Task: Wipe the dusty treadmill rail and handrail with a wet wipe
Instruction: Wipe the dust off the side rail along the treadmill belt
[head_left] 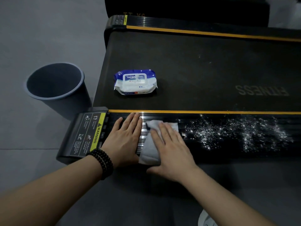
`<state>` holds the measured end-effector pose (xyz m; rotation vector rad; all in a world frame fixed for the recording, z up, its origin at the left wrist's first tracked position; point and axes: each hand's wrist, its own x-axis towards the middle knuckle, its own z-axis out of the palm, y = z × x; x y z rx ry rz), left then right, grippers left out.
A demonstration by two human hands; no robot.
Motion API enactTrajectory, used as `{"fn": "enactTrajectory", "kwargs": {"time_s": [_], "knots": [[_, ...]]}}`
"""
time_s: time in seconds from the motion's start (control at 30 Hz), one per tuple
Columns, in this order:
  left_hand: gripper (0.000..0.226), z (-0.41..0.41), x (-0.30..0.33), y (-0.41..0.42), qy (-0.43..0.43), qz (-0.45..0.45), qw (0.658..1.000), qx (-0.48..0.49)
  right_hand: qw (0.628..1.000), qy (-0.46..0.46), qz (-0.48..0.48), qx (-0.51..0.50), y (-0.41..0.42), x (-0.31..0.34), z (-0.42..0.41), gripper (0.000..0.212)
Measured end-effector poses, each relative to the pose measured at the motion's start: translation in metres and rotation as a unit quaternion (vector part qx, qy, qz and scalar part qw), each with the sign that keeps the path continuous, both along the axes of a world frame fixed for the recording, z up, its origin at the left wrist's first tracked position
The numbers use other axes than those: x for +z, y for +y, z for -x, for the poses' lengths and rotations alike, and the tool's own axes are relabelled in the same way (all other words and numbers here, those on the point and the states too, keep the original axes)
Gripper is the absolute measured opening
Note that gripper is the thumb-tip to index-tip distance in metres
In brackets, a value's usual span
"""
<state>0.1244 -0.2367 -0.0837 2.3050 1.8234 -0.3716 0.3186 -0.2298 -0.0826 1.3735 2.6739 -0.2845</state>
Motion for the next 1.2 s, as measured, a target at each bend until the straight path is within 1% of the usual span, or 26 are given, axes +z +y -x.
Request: {"fn": "enactTrajectory", "kwargs": {"time_s": [0.07,0.13,0.2,0.3,0.4,0.53,0.6,0.67,0.73,0.8,0.87,0.93,1.03,1.2], "knots": [[0.124,-0.001,0.002,0.000,0.003,-0.002,1.000,-0.003,1.000,-0.021,0.001,-0.006,0.014,0.001,0.004,0.123],[0.130,-0.001,0.003,0.000,0.001,0.004,1.000,0.000,1.000,-0.027,0.005,-0.010,0.016,0.000,0.007,0.125],[0.133,-0.001,0.002,0.000,0.001,0.000,1.000,0.003,1.000,-0.014,0.004,-0.018,0.006,0.000,0.008,0.130],[0.134,-0.001,0.003,0.000,0.009,-0.002,1.000,-0.005,1.000,0.000,-0.001,-0.027,-0.011,-0.001,0.009,0.131],[0.134,-0.002,0.003,-0.002,0.014,-0.002,1.000,-0.003,1.000,0.006,-0.007,-0.027,-0.014,-0.001,0.009,0.127],[0.141,-0.003,0.002,0.001,0.017,0.005,1.000,0.007,1.000,0.012,0.015,-0.002,-0.005,0.003,0.000,0.118],[0.142,-0.005,0.002,0.001,0.008,0.009,1.000,0.015,0.999,0.015,0.027,0.006,-0.001,0.007,-0.008,0.116],[0.142,-0.010,0.001,0.000,-0.006,0.005,1.000,0.013,0.999,0.036,0.035,-0.001,0.001,0.014,-0.017,0.117],[0.140,-0.019,-0.002,0.001,-0.018,-0.004,1.000,0.001,0.998,0.065,0.021,-0.016,0.005,0.021,-0.027,0.114],[0.137,-0.029,-0.005,0.006,-0.030,-0.019,0.999,-0.004,0.997,0.073,0.001,-0.037,0.013,0.024,-0.038,0.110],[0.134,-0.038,-0.006,0.012,-0.033,-0.028,0.999,-0.005,0.997,0.056,-0.011,-0.057,0.026,0.023,-0.046,0.106],[0.134,-0.043,-0.007,0.017,-0.031,-0.028,0.999,-0.006,0.997,0.026,-0.012,-0.069,0.036,0.017,-0.049,0.107],[0.135,-0.045,-0.006,0.018,-0.025,-0.030,0.999,-0.007,0.997,-0.018,0.019,-0.071,0.039,0.007,-0.053,0.111],[0.133,-0.047,-0.006,0.018,-0.023,-0.034,0.999,0.000,0.998,-0.027,0.026,-0.050,0.024,0.002,-0.048,0.111]]}}
